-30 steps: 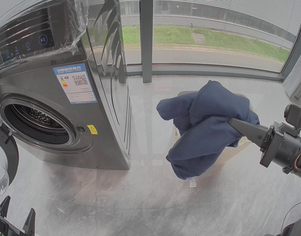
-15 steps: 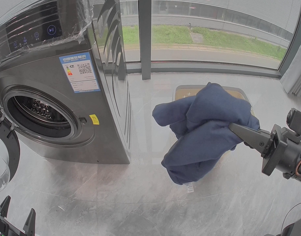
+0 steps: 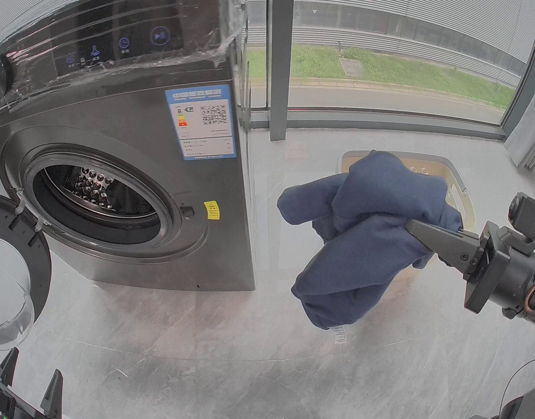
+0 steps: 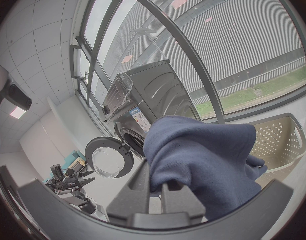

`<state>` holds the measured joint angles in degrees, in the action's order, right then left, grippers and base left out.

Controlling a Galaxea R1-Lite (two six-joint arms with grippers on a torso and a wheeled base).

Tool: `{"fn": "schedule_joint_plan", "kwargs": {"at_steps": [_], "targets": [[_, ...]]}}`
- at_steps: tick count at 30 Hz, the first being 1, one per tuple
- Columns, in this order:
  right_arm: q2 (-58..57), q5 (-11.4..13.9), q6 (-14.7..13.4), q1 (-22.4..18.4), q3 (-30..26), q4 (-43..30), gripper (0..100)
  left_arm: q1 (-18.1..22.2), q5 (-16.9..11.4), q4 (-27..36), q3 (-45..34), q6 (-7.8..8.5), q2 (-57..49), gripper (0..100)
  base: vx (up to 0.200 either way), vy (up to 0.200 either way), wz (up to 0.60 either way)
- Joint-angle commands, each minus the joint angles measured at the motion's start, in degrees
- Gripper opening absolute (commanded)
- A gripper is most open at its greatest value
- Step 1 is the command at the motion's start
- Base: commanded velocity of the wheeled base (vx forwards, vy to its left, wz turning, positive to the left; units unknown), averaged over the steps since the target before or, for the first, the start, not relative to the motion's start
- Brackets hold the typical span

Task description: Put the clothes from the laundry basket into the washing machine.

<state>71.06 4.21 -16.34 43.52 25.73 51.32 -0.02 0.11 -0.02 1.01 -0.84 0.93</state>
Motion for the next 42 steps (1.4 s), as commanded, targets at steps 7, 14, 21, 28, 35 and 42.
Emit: {"fn": "schedule_joint_plan", "kwargs": {"at_steps": [7, 14, 21, 28, 35, 42], "targets": [[2.5, 0.0, -0.2, -0.1, -1.5, 0.1, 0, -0.2, 0.1, 0.1, -0.8, -0.57, -0.4, 100, 0.0, 0.2, 0.0], [3.9, 0.0, 0.8, 0.0, -2.4, 4.3, 0, -0.2, 0.0, 0.0, -0.9, -0.21, -0.5, 100, 0.0, 0.2, 0.0], [3.6, -0.1, 0.9, -0.5, -2.3, 4.6, 0, -0.1, 0.0, 0.0, -0.9, 0.23, -0.5, 100, 0.0, 0.171, 0.0], [3.7, -0.1, 0.9, -0.8, -2.1, 4.6, 0, -0.1, 0.0, 0.0, -0.9, 0.31, -0.5, 100, -0.057, 0.0, 0.0], [4.1, -0.1, 0.8, -0.9, -1.7, 4.8, 0, -0.1, 0.0, 0.0, -0.9, 0.14, -0.5, 100, -0.2, 0.0, 0.0], [4.1, -0.2, 0.7, -1.5, -1.7, 4.8, 0, -0.1, 0.0, 0.0, -0.9, 0.14, -0.5, 100, 0.0, 0.0, 0.0]]}}
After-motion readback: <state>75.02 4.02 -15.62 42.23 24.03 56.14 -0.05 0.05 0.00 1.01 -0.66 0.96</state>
